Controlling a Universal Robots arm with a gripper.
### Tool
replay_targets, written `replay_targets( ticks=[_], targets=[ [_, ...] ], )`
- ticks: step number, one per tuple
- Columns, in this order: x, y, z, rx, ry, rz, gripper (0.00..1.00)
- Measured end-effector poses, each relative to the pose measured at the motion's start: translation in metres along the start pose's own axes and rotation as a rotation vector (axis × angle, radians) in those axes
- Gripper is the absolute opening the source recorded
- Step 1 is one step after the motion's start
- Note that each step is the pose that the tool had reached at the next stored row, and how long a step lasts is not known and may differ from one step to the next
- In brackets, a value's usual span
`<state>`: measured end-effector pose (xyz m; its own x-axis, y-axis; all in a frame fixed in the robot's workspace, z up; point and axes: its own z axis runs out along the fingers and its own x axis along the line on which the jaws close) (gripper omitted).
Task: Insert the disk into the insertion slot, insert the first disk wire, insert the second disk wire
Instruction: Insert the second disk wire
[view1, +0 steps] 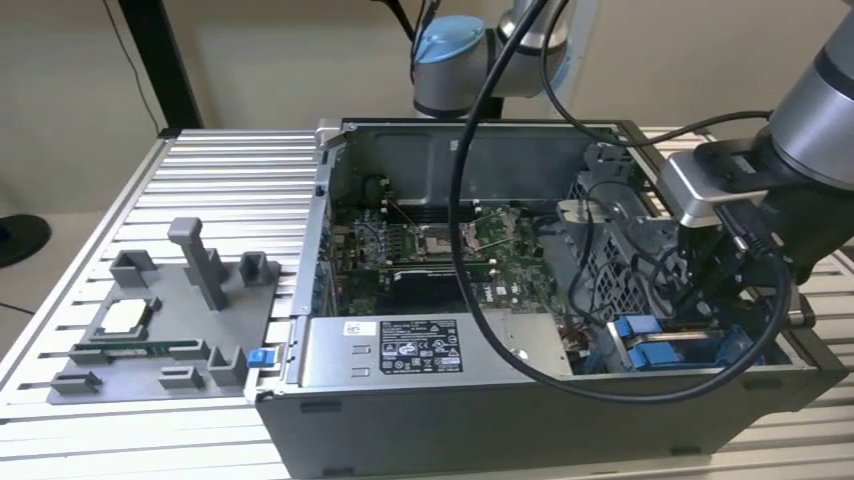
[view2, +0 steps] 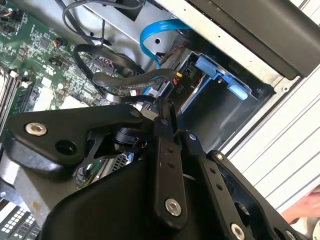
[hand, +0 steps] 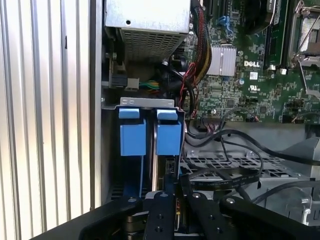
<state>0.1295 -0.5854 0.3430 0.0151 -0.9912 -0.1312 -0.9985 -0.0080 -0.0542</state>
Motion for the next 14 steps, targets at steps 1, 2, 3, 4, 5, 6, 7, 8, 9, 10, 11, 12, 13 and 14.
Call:
replay_targets(
  ticks=[1,2,3,4,5,6,7,8,9,10,11,12,13,14],
  targets=[
    [0.0,-0.0002,0.0001,0.0,0.0001,0.0,0.0],
    [0.0,-0.0003,0.0004,0.0001,-0.0001,0.0,0.0],
    [0.0001,-0.0003,0.0007,0.0002,-0.0001,0.0,0.0],
    [0.0001,-0.0004,0.0009,0.0002,0.0,0.0,0.0],
    [0.0001,-0.0004,0.0011,0.0003,0.0,0.0,0.0],
    [0.0002,-0.0004,0.0014,0.0004,-0.0001,0.0,0.0],
    [0.0002,-0.0004,0.0017,0.0004,-0.0001,0.0,0.0],
    [0.0002,-0.0004,0.0019,0.0005,-0.0001,0.0,0.0],
    [0.0002,-0.0004,0.002,0.0005,0.0,0.0,0.0],
    [0.0001,-0.0004,0.0022,0.0005,-0.0002,0.0,0.0],
    [0.0,-0.0004,0.0023,0.0005,-0.0002,0.0,0.0],
    [0.0,-0.0004,0.0025,0.0005,-0.0001,0.0,0.0],
    [0.0,-0.0003,0.003,0.0006,-0.0002,0.0,0.0],
    [0.0001,-0.0002,0.0039,0.0007,0.0001,0.0,0.0]
  ],
)
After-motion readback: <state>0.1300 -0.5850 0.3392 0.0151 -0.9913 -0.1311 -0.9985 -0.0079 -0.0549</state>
